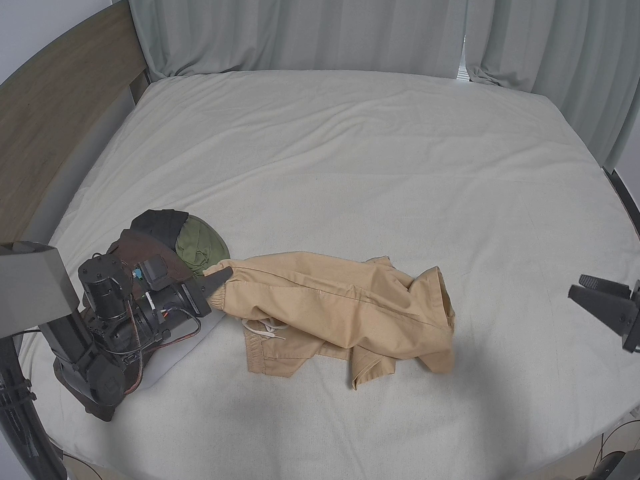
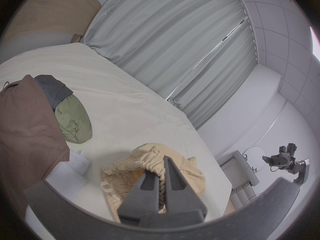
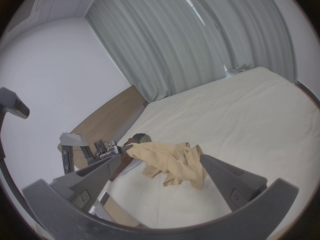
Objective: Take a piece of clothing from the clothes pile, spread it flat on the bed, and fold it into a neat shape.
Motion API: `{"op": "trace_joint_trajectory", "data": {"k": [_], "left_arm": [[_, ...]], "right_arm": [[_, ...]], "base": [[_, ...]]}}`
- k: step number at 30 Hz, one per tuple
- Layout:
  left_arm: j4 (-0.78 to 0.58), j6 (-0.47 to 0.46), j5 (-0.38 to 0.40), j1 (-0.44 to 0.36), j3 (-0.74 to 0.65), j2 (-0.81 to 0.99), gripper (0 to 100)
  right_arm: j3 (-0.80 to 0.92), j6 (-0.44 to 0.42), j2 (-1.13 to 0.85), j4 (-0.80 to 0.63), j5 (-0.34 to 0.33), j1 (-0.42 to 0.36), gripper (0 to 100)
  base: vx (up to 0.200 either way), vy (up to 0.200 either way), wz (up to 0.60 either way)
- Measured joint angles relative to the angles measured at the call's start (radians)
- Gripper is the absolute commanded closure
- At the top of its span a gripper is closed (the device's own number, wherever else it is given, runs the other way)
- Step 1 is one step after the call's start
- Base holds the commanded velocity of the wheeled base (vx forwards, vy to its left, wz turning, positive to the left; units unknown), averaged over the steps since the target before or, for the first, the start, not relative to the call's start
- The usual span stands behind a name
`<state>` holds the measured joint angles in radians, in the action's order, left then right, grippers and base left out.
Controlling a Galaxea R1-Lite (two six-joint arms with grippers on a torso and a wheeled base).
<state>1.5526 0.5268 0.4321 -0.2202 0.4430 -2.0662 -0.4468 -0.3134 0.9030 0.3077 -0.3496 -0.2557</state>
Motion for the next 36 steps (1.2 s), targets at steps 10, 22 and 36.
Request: {"op": "trace_joint_trajectory", "data": {"k": [10, 22, 36], "left_arm": [[0.0, -0.001, 0.002, 0.002, -0.008, 0.027, 100], [0.0, -0.042, 0.013, 0.009, -0.006, 0.019, 100], [0.0, -0.094, 0.025, 0.019, -0.028, 0.016, 100]], "right_arm": [[-0.059, -0.017, 0.181, 0.15, -0.068, -0.032, 0], [0.011, -0.082, 0.371, 0.385, -0.1, -0.013, 0], [0.06, -0.152, 0.59, 0.535, -0.157, 0.0, 0]], "base": [[0.0, 0.0, 0.0], [0.0, 0.0, 0.0], [0.0, 0.0, 0.0]]}}
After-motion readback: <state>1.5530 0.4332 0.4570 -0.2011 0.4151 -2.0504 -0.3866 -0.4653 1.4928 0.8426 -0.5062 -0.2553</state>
